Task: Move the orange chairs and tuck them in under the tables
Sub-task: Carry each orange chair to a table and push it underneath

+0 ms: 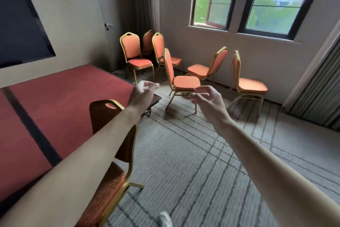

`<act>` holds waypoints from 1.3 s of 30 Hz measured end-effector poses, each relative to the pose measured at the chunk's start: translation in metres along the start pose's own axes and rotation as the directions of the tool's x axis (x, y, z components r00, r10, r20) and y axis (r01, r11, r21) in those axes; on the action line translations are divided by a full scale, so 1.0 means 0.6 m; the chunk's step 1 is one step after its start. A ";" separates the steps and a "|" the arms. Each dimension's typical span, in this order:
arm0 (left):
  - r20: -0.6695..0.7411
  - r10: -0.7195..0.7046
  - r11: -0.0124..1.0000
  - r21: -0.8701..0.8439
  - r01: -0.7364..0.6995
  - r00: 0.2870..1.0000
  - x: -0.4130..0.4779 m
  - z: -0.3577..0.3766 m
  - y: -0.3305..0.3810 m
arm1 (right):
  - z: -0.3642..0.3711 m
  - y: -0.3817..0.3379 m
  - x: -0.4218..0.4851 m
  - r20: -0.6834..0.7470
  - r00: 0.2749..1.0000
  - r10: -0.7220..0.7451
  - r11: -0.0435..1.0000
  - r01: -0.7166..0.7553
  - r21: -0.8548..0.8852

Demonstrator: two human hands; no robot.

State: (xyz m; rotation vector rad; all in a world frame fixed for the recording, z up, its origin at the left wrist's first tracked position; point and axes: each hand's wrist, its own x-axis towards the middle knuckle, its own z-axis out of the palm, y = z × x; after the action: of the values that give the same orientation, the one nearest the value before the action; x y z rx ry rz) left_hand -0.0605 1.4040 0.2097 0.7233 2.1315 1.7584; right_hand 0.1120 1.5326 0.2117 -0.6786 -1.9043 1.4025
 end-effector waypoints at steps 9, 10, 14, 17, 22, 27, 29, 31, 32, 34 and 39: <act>-0.149 -0.094 0.995 -0.048 0.088 0.984 0.391 0.055 -0.077 | 0.104 0.049 0.442 0.228 0.971 -0.067 0.976 0.111 -0.185; -0.159 -0.095 0.995 -0.046 0.089 0.983 0.421 0.060 -0.075 | 0.113 0.049 0.481 0.252 0.964 -0.083 0.969 0.137 -0.205; -0.175 -0.110 0.994 -0.002 0.111 0.978 0.520 0.057 -0.084 | 0.168 0.073 0.612 0.314 0.944 -0.106 0.966 0.173 -0.193; -0.251 -0.143 0.986 0.047 0.160 0.957 0.590 0.024 -0.117 | 0.233 0.104 0.703 0.409 0.906 -0.107 0.964 0.196 -0.181; -0.487 -0.313 0.949 -0.121 0.292 0.815 0.696 -0.063 -0.191 | 0.378 0.147 0.823 0.662 0.725 -0.190 0.943 0.321 -0.081; -0.658 -0.389 0.914 -0.187 0.360 0.645 0.778 -0.116 -0.238 | 0.522 0.170 0.948 0.866 0.426 -0.262 0.887 0.459 0.043; -0.721 -0.411 0.902 -0.234 0.363 0.558 0.796 -0.131 -0.256 | 0.580 0.175 0.991 0.909 0.311 -0.277 0.865 0.492 0.095; -0.774 -0.433 0.886 -0.271 0.376 0.462 0.796 -0.135 -0.282 | 0.630 0.185 1.015 0.946 0.204 -0.252 0.859 0.496 0.122; -0.802 -0.441 0.880 -0.300 0.368 0.402 0.798 -0.137 -0.296 | 0.660 0.187 1.026 0.962 0.128 -0.242 0.844 0.517 0.144; -0.819 -0.491 0.853 -0.381 0.357 0.298 0.785 -0.132 -0.329 | 0.707 0.198 1.031 0.975 -0.007 -0.220 0.814 0.550 0.187; -0.780 -0.624 0.766 -0.601 0.228 0.040 0.729 -0.110 -0.408 | 0.803 0.232 0.992 0.925 -0.355 -0.134 0.691 0.636 0.344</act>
State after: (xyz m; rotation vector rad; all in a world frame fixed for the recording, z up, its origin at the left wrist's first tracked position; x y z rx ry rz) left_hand -0.5073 1.5549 0.0280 -1.5495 2.0232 2.2715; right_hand -0.6361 1.7179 0.1061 1.6838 -3.0233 0.8865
